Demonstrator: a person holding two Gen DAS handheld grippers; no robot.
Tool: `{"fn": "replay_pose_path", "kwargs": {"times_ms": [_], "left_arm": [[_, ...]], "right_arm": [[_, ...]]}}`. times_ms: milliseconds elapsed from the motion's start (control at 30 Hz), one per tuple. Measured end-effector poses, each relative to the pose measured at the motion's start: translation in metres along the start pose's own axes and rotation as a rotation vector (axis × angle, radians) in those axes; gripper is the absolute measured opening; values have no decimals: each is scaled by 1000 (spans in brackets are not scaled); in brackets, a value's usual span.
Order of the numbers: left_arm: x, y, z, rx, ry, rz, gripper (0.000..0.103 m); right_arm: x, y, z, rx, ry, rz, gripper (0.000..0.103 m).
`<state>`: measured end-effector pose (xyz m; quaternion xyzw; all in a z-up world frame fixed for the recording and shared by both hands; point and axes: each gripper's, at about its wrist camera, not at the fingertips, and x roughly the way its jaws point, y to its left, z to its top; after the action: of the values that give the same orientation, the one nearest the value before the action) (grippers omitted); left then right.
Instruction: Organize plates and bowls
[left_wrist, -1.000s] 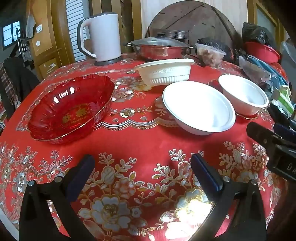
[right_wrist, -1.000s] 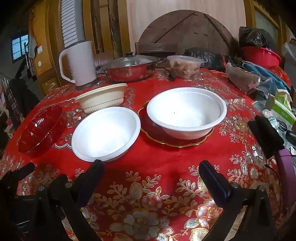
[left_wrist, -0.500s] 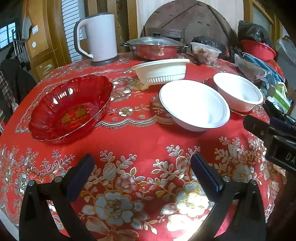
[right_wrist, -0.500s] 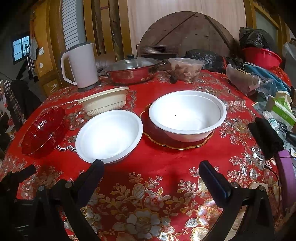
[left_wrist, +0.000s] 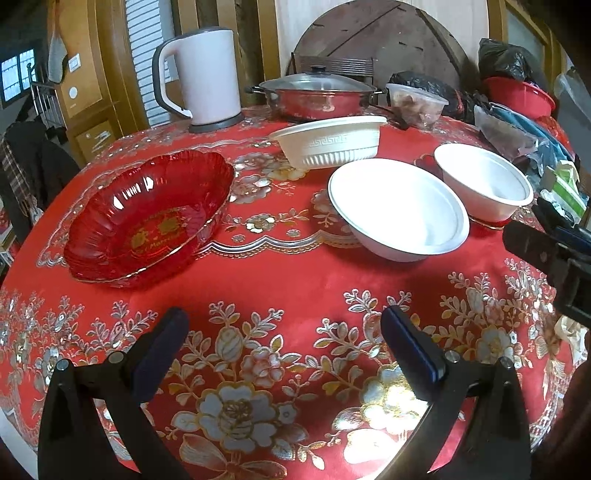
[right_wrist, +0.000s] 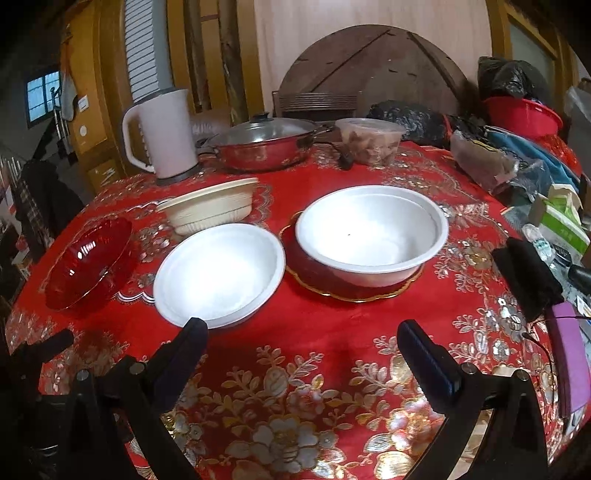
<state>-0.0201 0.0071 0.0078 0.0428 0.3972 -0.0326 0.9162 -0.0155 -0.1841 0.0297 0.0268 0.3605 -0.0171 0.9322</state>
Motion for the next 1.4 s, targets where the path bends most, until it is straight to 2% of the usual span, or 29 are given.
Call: {"fn": "replay_pose_path", "kwargs": {"times_ms": [633, 1000, 1400], "left_arm": [[6, 1, -1, -24, 25, -15, 103], [4, 0, -2, -21, 5, 19, 103], [5, 3, -2, -22, 8, 20, 103]], "right_arm": [[2, -4, -3, 3, 7, -3, 103], [4, -4, -4, 8, 16, 6, 103], [3, 0, -2, 2, 10, 9, 103]]}}
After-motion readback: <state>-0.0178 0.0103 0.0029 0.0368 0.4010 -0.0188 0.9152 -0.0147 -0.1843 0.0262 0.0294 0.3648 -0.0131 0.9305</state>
